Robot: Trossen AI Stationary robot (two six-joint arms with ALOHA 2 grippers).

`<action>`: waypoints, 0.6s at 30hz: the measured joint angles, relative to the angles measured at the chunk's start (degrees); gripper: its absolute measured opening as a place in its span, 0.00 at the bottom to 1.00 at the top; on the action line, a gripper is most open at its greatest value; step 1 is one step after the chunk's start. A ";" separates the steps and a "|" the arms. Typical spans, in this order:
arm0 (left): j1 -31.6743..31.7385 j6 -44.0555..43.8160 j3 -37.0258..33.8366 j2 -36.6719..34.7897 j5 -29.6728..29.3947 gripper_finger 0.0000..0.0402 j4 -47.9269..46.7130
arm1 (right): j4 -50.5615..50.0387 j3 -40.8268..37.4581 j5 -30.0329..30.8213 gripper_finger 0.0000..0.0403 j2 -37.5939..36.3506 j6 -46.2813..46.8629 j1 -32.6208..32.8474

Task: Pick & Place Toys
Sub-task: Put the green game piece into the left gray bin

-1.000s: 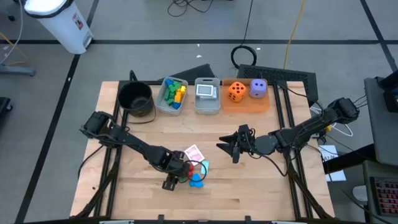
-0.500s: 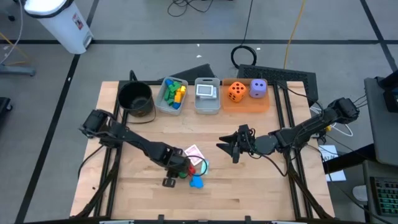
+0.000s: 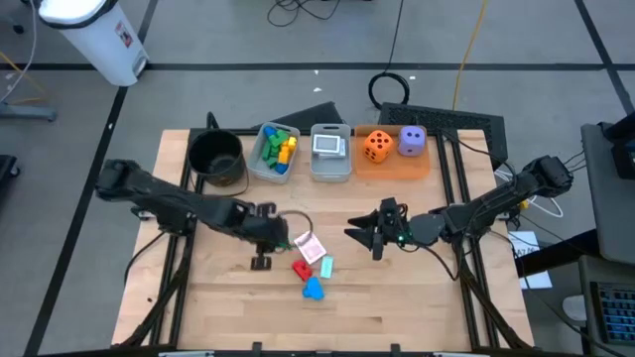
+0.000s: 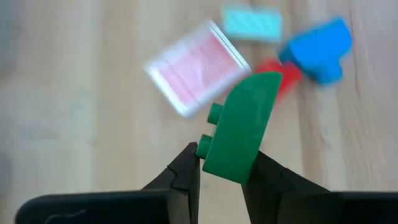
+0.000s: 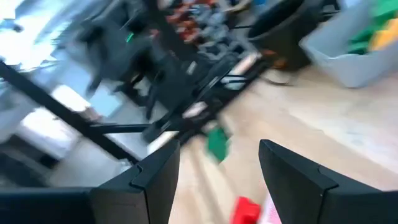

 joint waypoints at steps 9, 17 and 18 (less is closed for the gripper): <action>3.17 1.40 1.54 -8.11 -7.78 0.21 0.25 | 1.91 7.73 -2.79 0.52 2.83 -14.78 -0.02; 4.62 5.88 8.68 -6.04 -14.93 0.21 0.21 | -15.96 26.02 -2.79 0.52 15.03 -31.22 -1.43; 4.59 7.04 9.77 -5.79 -15.12 0.21 0.13 | -16.60 27.41 -2.80 0.52 16.44 -32.05 -1.70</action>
